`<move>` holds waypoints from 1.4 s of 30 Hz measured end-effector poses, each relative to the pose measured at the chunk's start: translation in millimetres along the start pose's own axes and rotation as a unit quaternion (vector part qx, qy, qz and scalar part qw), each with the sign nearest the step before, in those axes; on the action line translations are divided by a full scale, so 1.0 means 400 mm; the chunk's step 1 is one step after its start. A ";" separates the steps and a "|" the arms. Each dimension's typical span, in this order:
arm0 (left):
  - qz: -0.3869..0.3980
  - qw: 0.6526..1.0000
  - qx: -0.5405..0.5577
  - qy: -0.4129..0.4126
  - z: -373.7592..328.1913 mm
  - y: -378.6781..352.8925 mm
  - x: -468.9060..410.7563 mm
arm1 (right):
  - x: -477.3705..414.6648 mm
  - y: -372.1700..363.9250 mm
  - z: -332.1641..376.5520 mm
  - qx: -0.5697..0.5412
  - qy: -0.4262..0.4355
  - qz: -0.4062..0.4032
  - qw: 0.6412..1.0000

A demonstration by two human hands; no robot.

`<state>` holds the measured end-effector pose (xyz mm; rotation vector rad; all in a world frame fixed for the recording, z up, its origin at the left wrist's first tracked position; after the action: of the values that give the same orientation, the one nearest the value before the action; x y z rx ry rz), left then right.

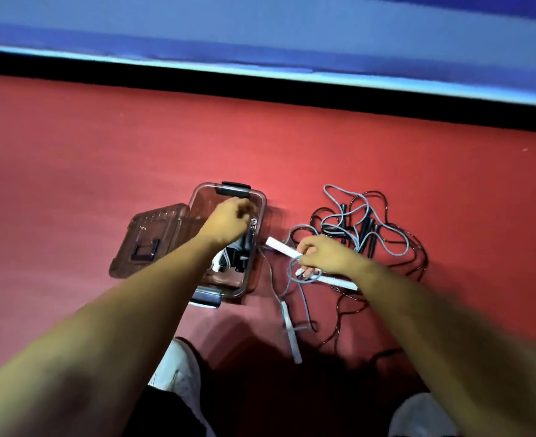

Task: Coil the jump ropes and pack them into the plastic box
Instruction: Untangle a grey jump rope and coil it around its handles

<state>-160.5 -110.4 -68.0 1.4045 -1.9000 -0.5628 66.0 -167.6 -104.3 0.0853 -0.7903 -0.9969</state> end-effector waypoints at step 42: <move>0.193 0.903 0.351 -0.157 -0.560 0.292 0.331 | 0.556 0.266 0.471 -0.032 0.261 -0.137 0.955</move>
<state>-90.8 -185.0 198.3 1.3257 -2.7298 0.1338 89.1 -227.9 199.2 0.3960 -0.2615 -1.1922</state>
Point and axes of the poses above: each hand's wrist, its own x-axis away from the middle knuckle, its own y-axis out of the back of the hand, z = x × y, the point moved 1 cm from there along -x, towards the middle knuckle, and after that the axes turned 2 degrees about y, right-handed, at the moved point
